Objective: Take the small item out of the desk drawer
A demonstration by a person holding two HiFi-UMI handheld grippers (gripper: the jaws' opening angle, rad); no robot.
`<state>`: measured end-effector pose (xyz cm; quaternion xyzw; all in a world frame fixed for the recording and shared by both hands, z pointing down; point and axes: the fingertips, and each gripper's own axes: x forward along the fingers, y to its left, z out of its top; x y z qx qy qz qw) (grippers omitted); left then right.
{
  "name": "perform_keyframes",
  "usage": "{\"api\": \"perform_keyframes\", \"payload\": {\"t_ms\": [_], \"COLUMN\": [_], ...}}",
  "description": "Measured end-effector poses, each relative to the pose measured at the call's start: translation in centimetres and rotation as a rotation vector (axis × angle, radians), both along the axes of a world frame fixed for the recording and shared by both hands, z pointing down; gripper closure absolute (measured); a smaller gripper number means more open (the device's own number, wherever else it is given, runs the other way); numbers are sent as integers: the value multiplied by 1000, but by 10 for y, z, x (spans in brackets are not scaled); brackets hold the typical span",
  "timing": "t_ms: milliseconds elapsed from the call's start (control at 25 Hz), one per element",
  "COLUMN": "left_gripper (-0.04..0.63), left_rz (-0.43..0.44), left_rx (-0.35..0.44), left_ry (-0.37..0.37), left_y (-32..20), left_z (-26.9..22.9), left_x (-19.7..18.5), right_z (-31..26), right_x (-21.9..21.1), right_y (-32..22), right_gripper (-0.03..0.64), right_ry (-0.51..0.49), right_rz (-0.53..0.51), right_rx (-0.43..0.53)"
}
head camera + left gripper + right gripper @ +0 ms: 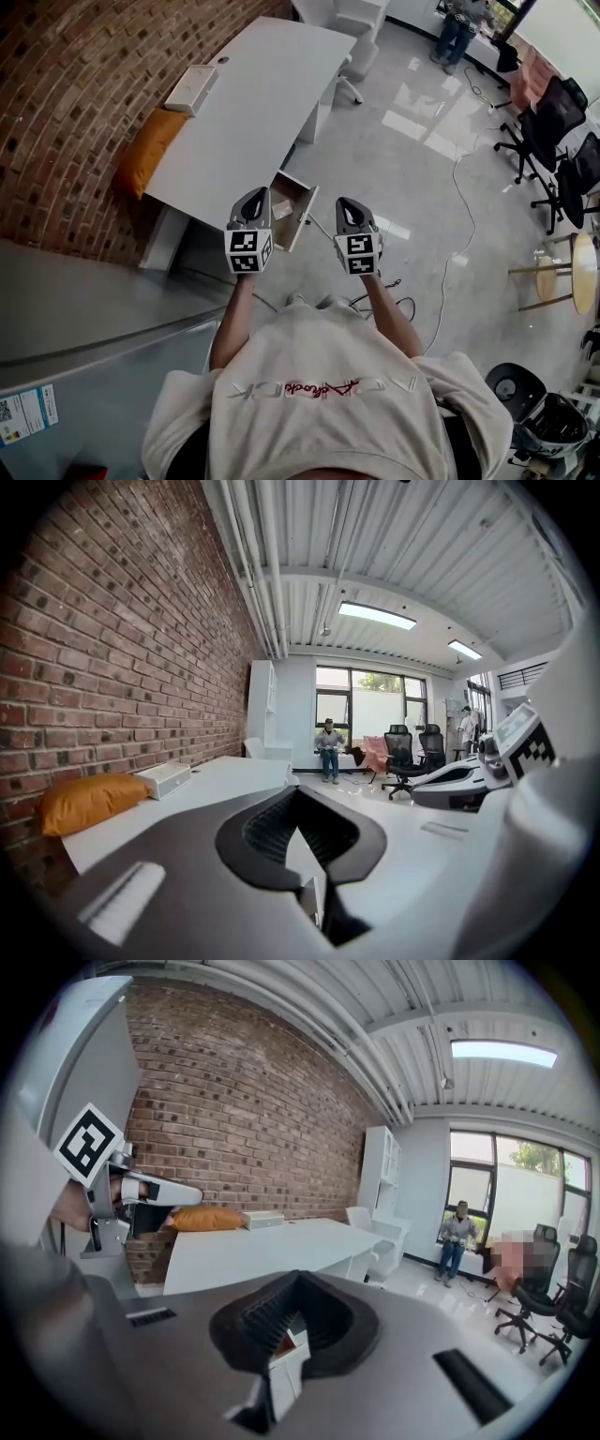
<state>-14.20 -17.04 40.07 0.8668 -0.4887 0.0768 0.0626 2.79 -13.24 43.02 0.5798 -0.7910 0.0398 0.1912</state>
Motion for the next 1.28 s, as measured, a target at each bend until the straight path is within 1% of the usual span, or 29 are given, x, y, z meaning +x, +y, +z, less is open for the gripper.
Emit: {"api": "perform_keyframes", "payload": {"t_ms": [200, 440, 760, 920, 1120, 1280], "left_gripper": [588, 588, 588, 588, 588, 587], "left_rz": [8, -28, -115, -177, -243, -282], "left_rx": [-26, -60, -117, -155, -202, -237], "left_ry": [-6, -19, -40, -57, -71, -82], "left_y": [-5, -13, -25, -25, -29, -29], "left_z": [10, 23, 41, 55, 73, 89], "left_x": [8, 10, 22, 23, 34, 45], "right_z": [9, 20, 36, 48, 59, 71], "right_x": [13, 13, 24, 26, 37, 48], "right_y": [-4, -12, -39, -53, -71, -82], "right_gripper": [605, 605, 606, 605, 605, 605], "right_ry": [-5, -12, -26, -43, -52, -75], "right_rz": [16, -38, -138, -202, -280, -311], "right_rx": [-22, -53, -103, -133, -150, -168]}}
